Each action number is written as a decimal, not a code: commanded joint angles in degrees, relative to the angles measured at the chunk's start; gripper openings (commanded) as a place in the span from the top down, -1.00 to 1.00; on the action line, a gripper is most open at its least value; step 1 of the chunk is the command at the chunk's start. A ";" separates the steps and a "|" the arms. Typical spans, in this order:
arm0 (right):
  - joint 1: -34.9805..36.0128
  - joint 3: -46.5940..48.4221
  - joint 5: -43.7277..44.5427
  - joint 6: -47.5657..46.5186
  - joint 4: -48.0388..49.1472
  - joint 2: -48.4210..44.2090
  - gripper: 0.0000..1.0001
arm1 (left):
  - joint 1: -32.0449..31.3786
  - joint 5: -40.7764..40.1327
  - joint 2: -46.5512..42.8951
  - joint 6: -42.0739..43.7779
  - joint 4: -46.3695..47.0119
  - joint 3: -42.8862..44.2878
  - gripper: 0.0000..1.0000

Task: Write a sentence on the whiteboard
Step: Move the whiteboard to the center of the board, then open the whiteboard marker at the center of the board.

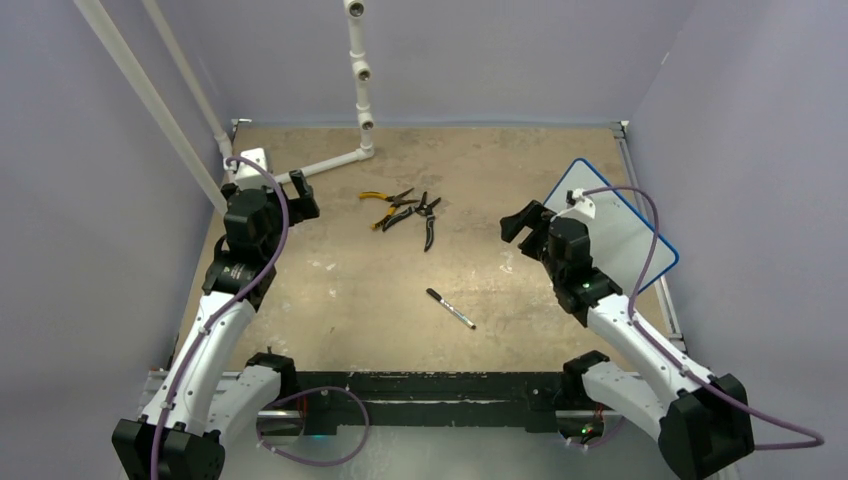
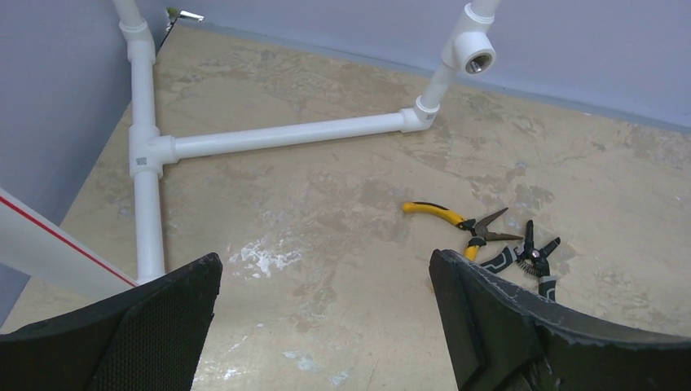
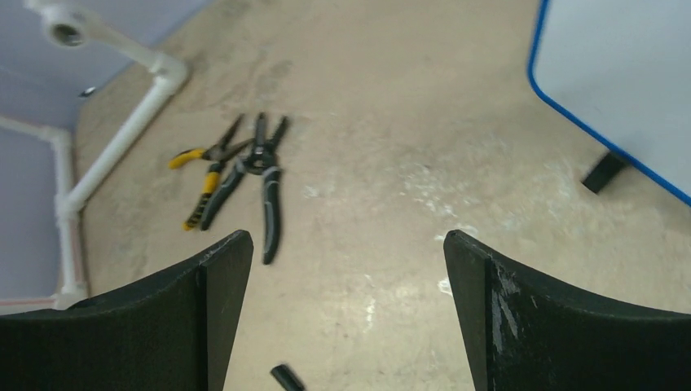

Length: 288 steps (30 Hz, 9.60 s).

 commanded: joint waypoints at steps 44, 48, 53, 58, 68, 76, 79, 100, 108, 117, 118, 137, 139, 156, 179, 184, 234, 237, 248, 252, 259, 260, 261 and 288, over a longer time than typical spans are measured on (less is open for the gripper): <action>-12.03 4.04 21.65 16.30 3.45 31.23 -0.16 | 0.06 7.55 4.12 -0.54 -0.39 1.64 -0.98; -12.02 5.31 23.15 15.46 3.47 32.72 -0.07 | 0.03 7.79 4.31 -0.50 -0.27 1.57 -0.99; -12.02 5.79 23.39 14.86 3.38 33.60 0.02 | 0.03 7.99 4.30 -0.36 -0.22 1.53 -0.98; -12.02 5.82 22.80 14.40 3.07 33.73 0.03 | 0.03 7.99 4.22 -0.36 -0.17 1.49 -0.98; -12.22 7.10 23.40 14.51 -0.01 35.01 0.17 | 0.00 7.74 3.27 -0.36 -0.24 1.34 -0.99; -12.54 8.95 22.91 14.32 -1.56 37.14 0.21 | 0.02 6.56 2.50 -0.36 -0.46 1.38 -0.99; -12.64 9.01 22.78 14.24 -1.54 37.29 0.32 | -0.06 6.31 2.16 -0.36 -0.61 1.35 -0.99; -7.97 7.31 17.26 3.34 4.13 35.37 1.00 | -0.33 6.40 2.01 -0.27 -0.39 1.18 -0.99; 0.01 8.70 15.15 2.63 4.84 35.70 1.00 | -0.33 6.76 2.32 -0.10 -0.32 1.09 -0.99; 10.17 7.33 13.19 2.18 9.35 35.75 1.00 | -0.33 7.63 2.97 0.25 -0.07 0.94 -0.99; 11.85 7.02 12.93 1.99 10.00 35.71 1.00 | -0.33 7.71 3.02 0.26 -0.01 0.98 -0.99; 24.62 7.52 10.21 0.01 11.85 38.67 1.00 | -0.33 8.86 4.30 -0.44 0.22 0.77 -0.99; 25.00 7.37 9.93 -0.36 11.32 38.27 0.77 | -0.33 8.99 4.30 -0.52 0.31 0.72 -0.99; 30.77 2.62 3.22 -4.02 -1.10 24.42 -0.20 | -2.61 13.18 4.59 0.58 1.38 -0.12 -0.98; 39.10 8.93 8.74 -1.82 -13.20 35.42 0.89 | -10.86 26.39 8.21 -6.30 5.47 -4.20 -0.90; 39.33 8.70 7.51 -2.61 -9.54 30.29 1.00 | -10.87 30.42 4.58 -17.21 9.05 -9.76 -0.90; 39.66 2.51 0.29 -6.72 11.46 3.37 0.08 | -21.68 41.63 9.95 -42.98 35.79 -13.92 1.00; 39.66 0.18 1.08 -3.17 16.40 1.04 -0.53 | -21.67 37.29 7.59 -47.93 40.81 -16.21 1.00; 39.66 -8.53 3.23 9.50 42.23 -1.82 -0.74 | -21.55 35.00 9.81 -61.73 68.42 -22.80 1.00; 39.66 -9.05 2.87 11.70 48.30 -0.26 -0.58 | -21.59 35.11 10.85 -63.30 72.78 -23.90 1.00; 39.66 -7.58 4.71 12.39 50.42 2.69 -0.25 | -21.60 33.40 8.46 -63.69 73.70 -25.71 1.00; 39.65 -7.31 4.43 12.47 50.67 3.17 -0.21 | -21.62 33.17 8.17 -63.72 73.76 -25.92 1.00; 39.65 -7.03 4.16 12.67 50.82 3.59 -0.16 | -21.56 32.85 7.90 -63.69 73.86 -26.11 1.00; 39.66 -4.89 0.64 15.38 53.58 8.65 0.69 | -21.60 29.06 6.59 -64.15 78.16 -29.75 1.00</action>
